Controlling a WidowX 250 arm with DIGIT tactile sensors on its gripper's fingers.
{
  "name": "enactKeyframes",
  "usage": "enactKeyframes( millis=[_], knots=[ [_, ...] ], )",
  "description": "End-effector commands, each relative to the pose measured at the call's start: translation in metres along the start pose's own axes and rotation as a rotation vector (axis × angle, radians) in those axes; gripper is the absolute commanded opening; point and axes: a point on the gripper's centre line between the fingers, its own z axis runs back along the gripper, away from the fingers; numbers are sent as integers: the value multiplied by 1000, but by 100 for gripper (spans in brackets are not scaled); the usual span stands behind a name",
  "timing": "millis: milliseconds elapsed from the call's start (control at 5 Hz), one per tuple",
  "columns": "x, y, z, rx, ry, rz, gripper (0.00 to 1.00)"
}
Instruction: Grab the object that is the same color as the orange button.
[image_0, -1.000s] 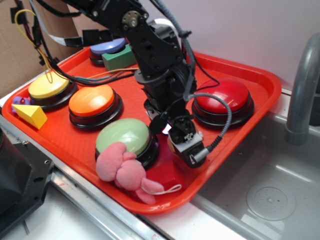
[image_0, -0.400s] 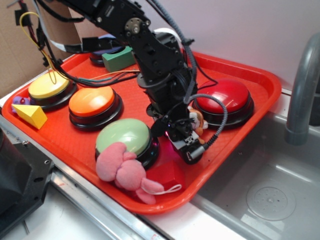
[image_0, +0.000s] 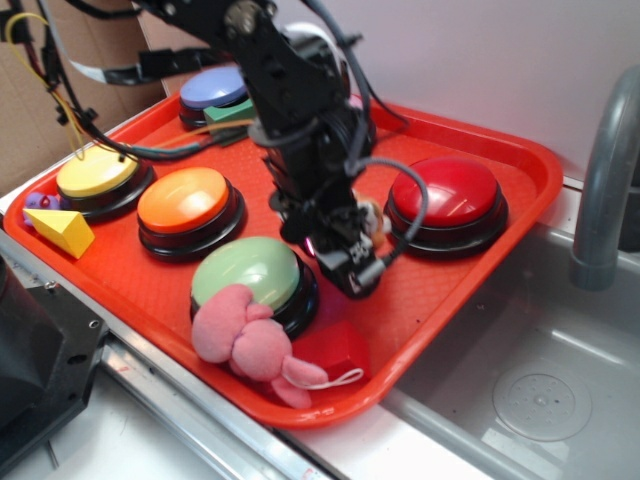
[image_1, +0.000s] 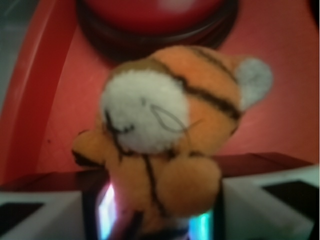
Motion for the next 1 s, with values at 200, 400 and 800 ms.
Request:
enactKeyframes(
  millis=[200, 400, 800],
  knots=[
    [-2, 71, 105, 52, -45, 218, 0],
    [-8, 98, 126, 62, -38, 265, 0],
    [-19, 130, 147, 85, 36, 367, 0]
  ],
)
